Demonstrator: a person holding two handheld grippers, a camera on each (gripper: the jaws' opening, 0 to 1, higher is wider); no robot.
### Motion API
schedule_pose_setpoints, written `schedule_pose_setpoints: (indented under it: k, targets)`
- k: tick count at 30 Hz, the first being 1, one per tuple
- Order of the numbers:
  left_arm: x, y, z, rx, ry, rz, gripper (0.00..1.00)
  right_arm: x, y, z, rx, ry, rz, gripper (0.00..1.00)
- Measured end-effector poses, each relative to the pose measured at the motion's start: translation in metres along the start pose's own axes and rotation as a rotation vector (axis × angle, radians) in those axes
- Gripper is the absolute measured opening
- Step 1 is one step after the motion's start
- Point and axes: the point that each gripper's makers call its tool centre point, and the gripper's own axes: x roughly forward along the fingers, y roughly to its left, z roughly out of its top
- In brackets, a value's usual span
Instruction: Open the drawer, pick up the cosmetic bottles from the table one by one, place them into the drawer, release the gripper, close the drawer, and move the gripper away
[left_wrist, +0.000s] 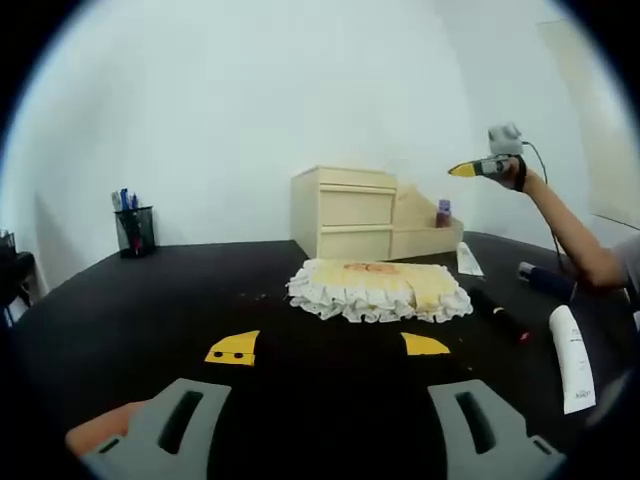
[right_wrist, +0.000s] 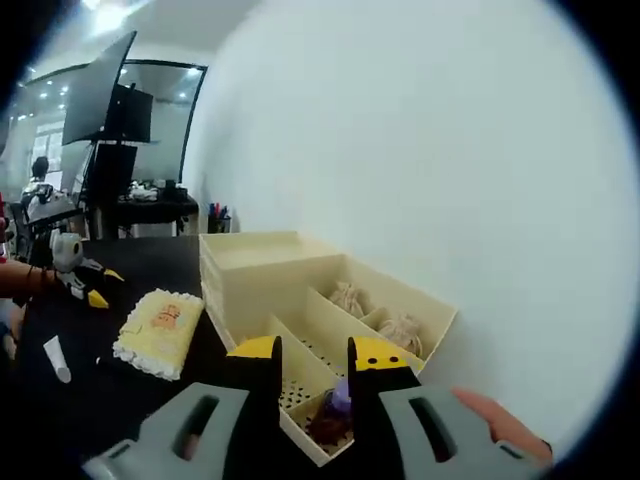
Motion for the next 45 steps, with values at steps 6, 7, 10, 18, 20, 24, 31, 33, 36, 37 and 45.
schedule_pose_setpoints:
  k: [6, 7, 10, 18, 20, 24, 31, 33, 36, 37, 45]
  targets:
    - [-0.002, 0.012, 0.004, -0.021, -0.025, 0.06, 0.46, -0.005, 0.017, 0.006, -0.038, 0.001, 0.044, 0.23]
    - [-0.002, 0.015, 0.005, -0.025, -0.028, 0.064, 0.46, -0.007, 0.02, 0.008, -0.043, -0.004, 0.055, 0.23]
    - [-0.002, 0.017, 0.006, -0.027, -0.033, 0.071, 0.46, -0.014, 0.036, 0.012, -0.07, -0.019, 0.112, 0.23]
    - [0.0, 0.014, 0.005, -0.032, -0.037, 0.075, 0.46, -0.034, 0.077, 0.034, -0.178, -0.09, 0.292, 0.26]
    - [0.001, 0.014, 0.005, -0.033, -0.038, 0.073, 0.46, -0.037, 0.084, 0.036, -0.198, -0.09, 0.318, 0.28]
    - [0.001, 0.018, 0.007, -0.035, -0.042, 0.072, 0.46, -0.037, 0.089, 0.041, -0.245, -0.09, 0.336, 0.29]
    - [0.001, 0.015, 0.007, -0.034, -0.047, 0.071, 0.45, -0.019, 0.101, 0.032, -0.3, -0.042, 0.368, 0.28]
    - [0.001, 0.016, 0.007, -0.035, -0.048, 0.072, 0.45, -0.008, 0.109, 0.026, -0.308, -0.013, 0.385, 0.28]
    - [0.001, 0.016, 0.008, -0.034, -0.048, 0.072, 0.45, 0.014, 0.129, 0.016, -0.182, 0.043, 0.434, 0.27]
    - [0.001, 0.016, 0.008, -0.033, -0.048, 0.071, 0.45, 0.018, 0.133, 0.014, -0.153, 0.054, 0.451, 0.28]
    - [0.0, 0.014, 0.009, -0.03, -0.053, 0.064, 0.45, 0.07, 0.16, -0.041, -0.038, 0.222, 0.498, 0.28]
